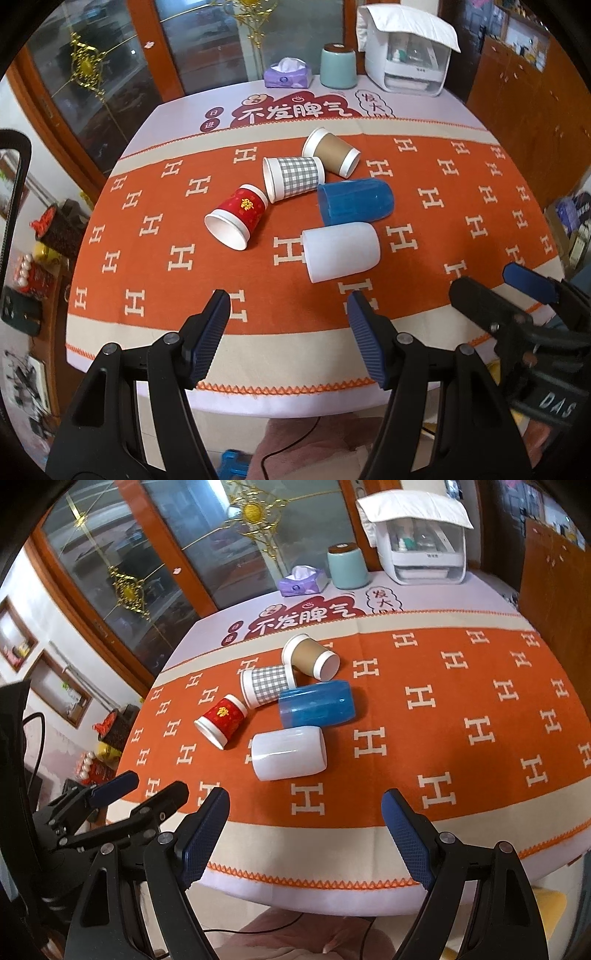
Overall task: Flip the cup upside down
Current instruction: 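Move the left tool down to the white frosted cup, fingers around it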
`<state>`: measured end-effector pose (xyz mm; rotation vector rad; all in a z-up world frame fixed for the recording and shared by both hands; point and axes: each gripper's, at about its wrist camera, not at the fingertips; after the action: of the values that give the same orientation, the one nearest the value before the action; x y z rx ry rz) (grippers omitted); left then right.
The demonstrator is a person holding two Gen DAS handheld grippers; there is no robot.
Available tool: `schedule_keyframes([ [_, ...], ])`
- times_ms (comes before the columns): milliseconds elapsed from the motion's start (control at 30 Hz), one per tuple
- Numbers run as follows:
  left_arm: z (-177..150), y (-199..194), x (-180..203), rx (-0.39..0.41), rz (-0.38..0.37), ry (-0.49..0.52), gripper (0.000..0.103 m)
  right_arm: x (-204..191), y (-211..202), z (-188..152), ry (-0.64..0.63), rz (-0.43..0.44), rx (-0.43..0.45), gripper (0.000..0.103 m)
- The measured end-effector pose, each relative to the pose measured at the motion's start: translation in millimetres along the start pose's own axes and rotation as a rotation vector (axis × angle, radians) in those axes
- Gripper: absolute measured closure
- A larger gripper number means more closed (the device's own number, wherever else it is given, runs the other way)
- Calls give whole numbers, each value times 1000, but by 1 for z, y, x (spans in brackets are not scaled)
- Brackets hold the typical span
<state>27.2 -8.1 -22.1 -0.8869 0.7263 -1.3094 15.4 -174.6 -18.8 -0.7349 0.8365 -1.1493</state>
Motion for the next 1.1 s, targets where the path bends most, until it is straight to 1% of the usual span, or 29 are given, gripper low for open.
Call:
schedule_keyframes([
  [133, 10, 10, 3, -10, 10, 44, 40, 9, 20, 9, 45, 15, -27, 17],
  [267, 23, 24, 8, -23, 22, 112, 40, 15, 41, 15, 89, 24, -56, 17],
  [400, 35, 40, 13, -53, 10, 182, 40, 23, 64, 18, 139, 16, -78, 17],
  [533, 48, 61, 19, -85, 0, 269, 40, 38, 90, 17, 248, 12, -114, 17],
  [667, 56, 82, 29, -117, -22, 364, 40, 59, 115, 12, 359, -1, -151, 17],
  [833, 64, 114, 49, -180, -56, 492, 40, 81, 143, -2, 491, -11, -186, 17],
  [867, 64, 122, 55, -197, -62, 529, 40, 84, 147, -6, 511, -13, -194, 17],
  [1033, 60, 153, 77, -293, -109, 642, 40, 96, 162, -24, 589, -32, -218, 17],
  [1100, 58, 162, 85, -314, -116, 684, 40, 99, 165, -29, 611, -40, -219, 17],
])
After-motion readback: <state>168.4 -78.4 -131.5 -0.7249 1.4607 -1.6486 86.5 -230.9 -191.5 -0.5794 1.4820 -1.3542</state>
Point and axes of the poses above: each gripper's, at about its wrist camera, not at the fingertips, and y roughly the way its jaws point, x to its right, z to its top, and after that the axes turned 14 degrees about -y, right-handed
